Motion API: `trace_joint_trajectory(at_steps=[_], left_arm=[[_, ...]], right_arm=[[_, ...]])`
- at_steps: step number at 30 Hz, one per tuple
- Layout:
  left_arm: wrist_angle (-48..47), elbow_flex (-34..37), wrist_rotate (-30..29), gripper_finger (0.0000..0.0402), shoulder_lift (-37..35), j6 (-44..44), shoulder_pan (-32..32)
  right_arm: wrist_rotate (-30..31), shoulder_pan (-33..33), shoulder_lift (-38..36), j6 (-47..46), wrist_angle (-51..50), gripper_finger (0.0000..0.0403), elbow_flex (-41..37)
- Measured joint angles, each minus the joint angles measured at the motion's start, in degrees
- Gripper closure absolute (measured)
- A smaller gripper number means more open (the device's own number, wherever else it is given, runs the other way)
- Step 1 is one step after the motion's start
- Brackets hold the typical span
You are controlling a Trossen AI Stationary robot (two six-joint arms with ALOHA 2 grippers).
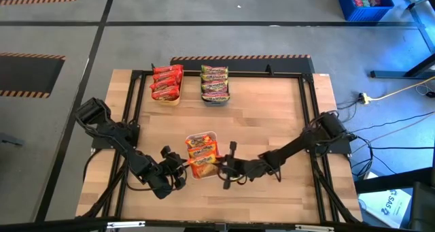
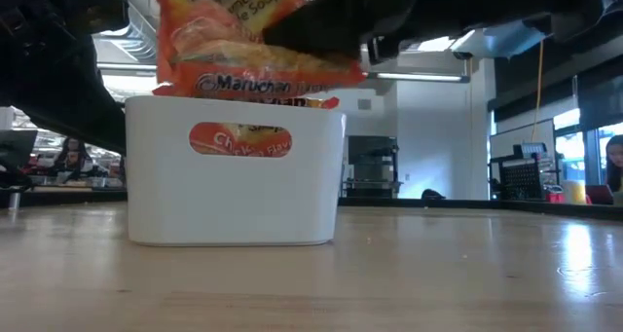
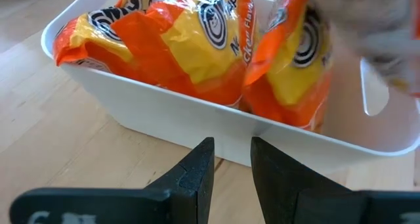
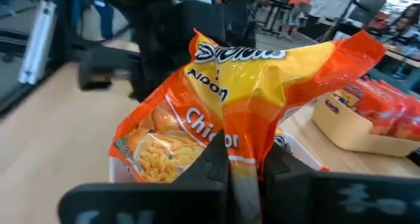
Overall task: Sort Maruchan noodles
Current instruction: Put the yellow noodle pack into the white bin
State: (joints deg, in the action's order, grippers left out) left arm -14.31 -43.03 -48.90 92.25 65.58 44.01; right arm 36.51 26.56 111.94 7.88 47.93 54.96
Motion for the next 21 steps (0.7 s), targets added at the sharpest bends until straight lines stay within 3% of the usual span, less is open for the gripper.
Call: trace_joint_trajectory(at_steps=[9, 17, 21], left_arm=[[-0.02, 0.0, 0.0, 0.0307, 0.0, 0.0, 0.0], [-0.04, 0.0, 0.0, 0.0307, 0.0, 0.0, 0.0], [-0.04, 0.0, 0.01, 0.0307, 0.0, 0.0, 0.02]], right_arm=[[4.64, 0.07, 7.47, 5.65, 7.98, 0.0386, -0.08], [-7.25, 0.01, 7.94, 0.17, 5.13, 0.0384, 0.05], [-9.24, -0.09, 7.73, -4.15, 1.92, 0.0384, 0.18]])
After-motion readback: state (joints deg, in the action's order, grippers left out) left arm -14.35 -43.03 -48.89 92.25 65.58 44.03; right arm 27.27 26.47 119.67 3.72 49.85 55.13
